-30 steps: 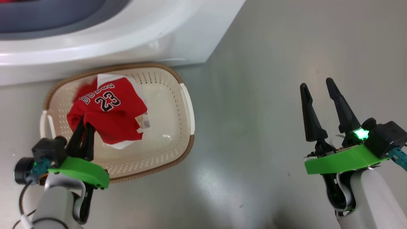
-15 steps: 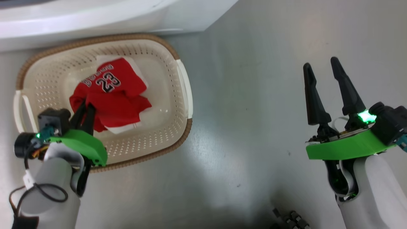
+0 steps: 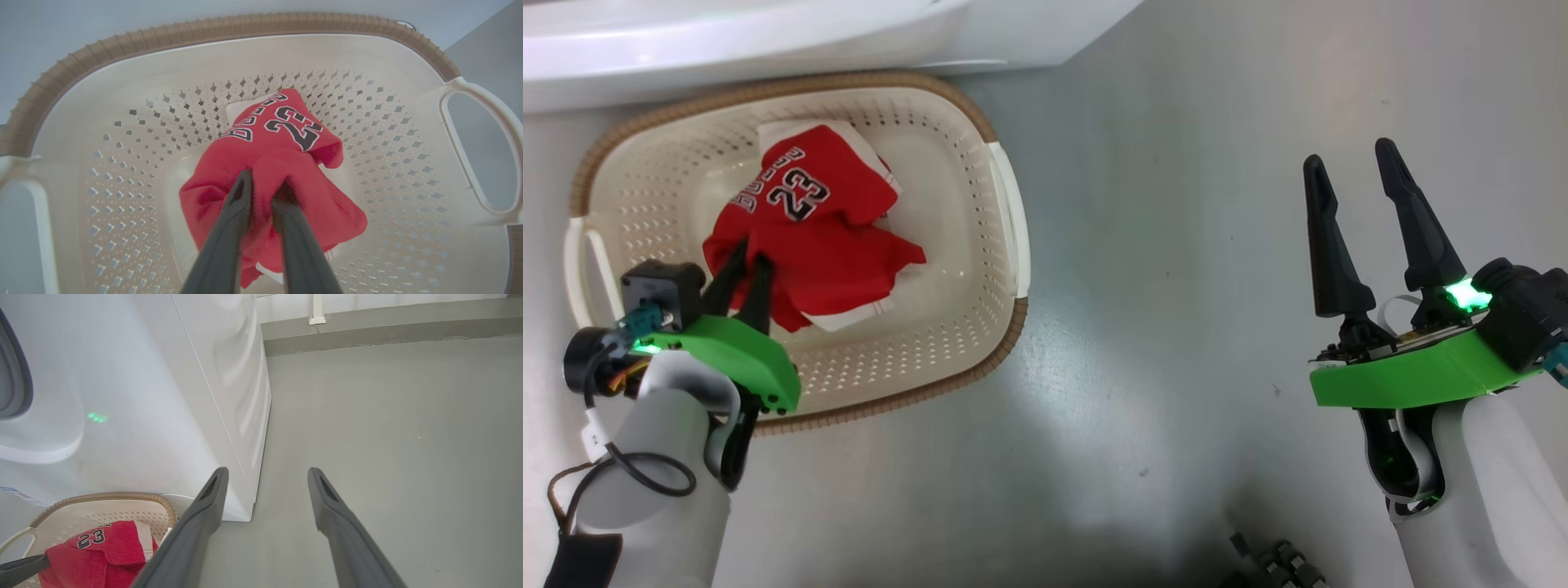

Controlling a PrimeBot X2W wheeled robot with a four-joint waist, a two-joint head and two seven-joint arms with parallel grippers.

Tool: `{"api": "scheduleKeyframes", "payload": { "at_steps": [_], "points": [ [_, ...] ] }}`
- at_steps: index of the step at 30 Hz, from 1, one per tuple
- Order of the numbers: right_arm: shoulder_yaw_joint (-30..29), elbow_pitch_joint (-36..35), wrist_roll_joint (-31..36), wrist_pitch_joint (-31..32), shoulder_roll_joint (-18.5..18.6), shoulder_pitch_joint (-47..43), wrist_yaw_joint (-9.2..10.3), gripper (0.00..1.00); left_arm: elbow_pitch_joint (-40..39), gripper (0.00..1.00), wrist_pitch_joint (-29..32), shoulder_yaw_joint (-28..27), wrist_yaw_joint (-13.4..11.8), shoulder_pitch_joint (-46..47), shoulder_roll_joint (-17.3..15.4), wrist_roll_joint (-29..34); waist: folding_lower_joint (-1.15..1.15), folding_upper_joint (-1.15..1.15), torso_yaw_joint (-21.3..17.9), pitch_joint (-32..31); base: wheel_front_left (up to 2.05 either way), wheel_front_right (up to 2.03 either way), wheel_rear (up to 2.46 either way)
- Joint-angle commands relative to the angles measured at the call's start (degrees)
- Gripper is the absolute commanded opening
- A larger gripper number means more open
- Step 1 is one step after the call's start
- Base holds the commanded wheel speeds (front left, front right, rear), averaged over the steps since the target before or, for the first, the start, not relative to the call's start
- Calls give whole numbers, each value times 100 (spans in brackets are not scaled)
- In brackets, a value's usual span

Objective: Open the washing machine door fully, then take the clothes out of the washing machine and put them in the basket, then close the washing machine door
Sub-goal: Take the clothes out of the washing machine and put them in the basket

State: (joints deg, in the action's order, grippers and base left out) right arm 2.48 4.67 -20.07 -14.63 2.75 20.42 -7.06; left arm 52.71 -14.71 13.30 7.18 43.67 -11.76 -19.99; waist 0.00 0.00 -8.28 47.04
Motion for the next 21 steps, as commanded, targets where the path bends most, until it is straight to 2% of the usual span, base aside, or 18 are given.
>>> {"api": "scheduleKeyframes", "payload": {
  "at_steps": [1,2,3,15,21],
  "points": [
    [87,-111,66,-37,12,-55,-43,100,-96,49,-29,-94,31,-145,-183,-68,0,0,41,-72,0,0,0],
    [82,-103,76,-37,12,-59,-43,100,-131,91,-29,-80,31,-170,-171,-84,0,0,59,-112,0,0,0],
    [77,-91,89,-37,12,-65,-43,100,-171,100,-29,-71,31,-197,-158,-101,0,0,80,-159,0,0,0],
    [42,102,338,-37,12,-274,-43,100,-797,100,-29,-348,31,-768,18,-163,0,0,372,-1006,0,0,0],
    [20,215,464,-37,12,-486,-43,100,-1227,100,-29,-675,31,-1203,167,-150,0,0,552,-1522,0,0,0]
  ]
}}
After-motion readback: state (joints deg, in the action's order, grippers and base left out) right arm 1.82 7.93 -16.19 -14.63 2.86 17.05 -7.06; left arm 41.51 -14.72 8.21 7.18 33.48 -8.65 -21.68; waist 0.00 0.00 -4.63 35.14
